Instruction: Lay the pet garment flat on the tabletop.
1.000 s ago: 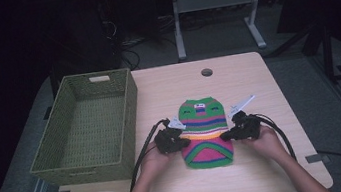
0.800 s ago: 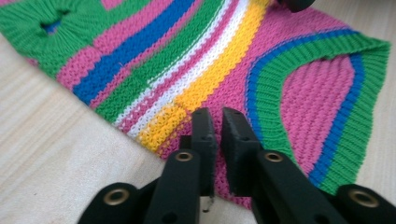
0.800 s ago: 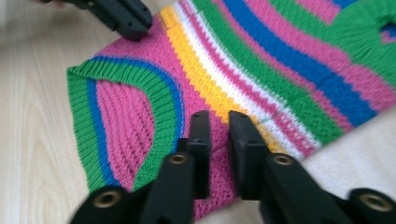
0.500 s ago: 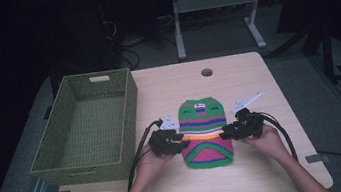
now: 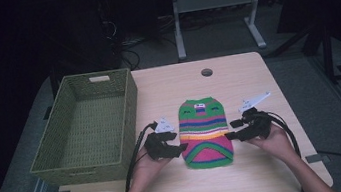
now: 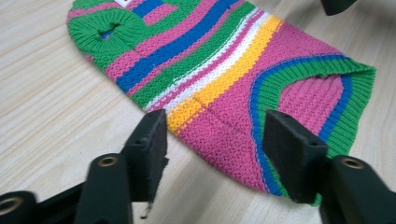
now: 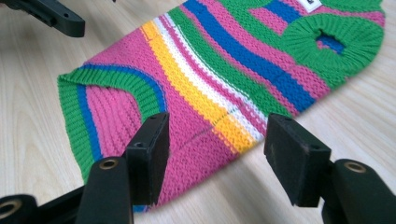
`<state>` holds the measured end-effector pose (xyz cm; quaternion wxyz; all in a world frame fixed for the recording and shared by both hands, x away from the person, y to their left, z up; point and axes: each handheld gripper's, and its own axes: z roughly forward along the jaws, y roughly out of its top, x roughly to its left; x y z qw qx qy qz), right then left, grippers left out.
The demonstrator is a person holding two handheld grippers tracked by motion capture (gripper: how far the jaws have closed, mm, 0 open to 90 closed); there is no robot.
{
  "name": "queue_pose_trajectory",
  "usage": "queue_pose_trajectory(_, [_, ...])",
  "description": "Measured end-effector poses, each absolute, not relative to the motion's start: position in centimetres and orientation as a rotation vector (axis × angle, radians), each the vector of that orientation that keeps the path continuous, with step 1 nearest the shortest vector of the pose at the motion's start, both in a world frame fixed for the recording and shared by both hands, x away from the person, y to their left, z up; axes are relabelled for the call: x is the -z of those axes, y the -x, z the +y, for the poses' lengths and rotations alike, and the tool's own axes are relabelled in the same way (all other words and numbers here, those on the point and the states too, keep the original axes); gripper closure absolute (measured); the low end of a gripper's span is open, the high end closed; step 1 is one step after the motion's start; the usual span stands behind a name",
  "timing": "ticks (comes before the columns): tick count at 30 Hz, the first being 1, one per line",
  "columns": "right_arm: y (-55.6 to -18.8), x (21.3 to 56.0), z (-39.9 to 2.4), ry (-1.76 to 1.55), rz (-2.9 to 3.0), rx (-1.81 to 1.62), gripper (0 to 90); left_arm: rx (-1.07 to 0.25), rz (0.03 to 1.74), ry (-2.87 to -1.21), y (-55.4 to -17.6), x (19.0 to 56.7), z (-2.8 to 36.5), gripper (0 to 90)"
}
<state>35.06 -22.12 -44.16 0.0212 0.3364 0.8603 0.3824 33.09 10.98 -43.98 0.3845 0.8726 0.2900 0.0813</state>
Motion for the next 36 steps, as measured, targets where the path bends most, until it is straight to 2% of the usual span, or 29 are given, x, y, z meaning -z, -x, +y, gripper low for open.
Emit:
queue_pose_trajectory(13, [-33.8, 43.5, -24.1, -1.039, 2.647, -1.193, 37.0, -0.219, 0.752, -2.223, -31.9, 43.7, 12.0, 29.9])
queue_pose_trajectory(36, [-31.4, 44.7, -27.5, -1.091, 2.63, -1.153, 32.3, -0.235, 0.765, -2.208, -29.7, 44.2, 13.2, 26.4])
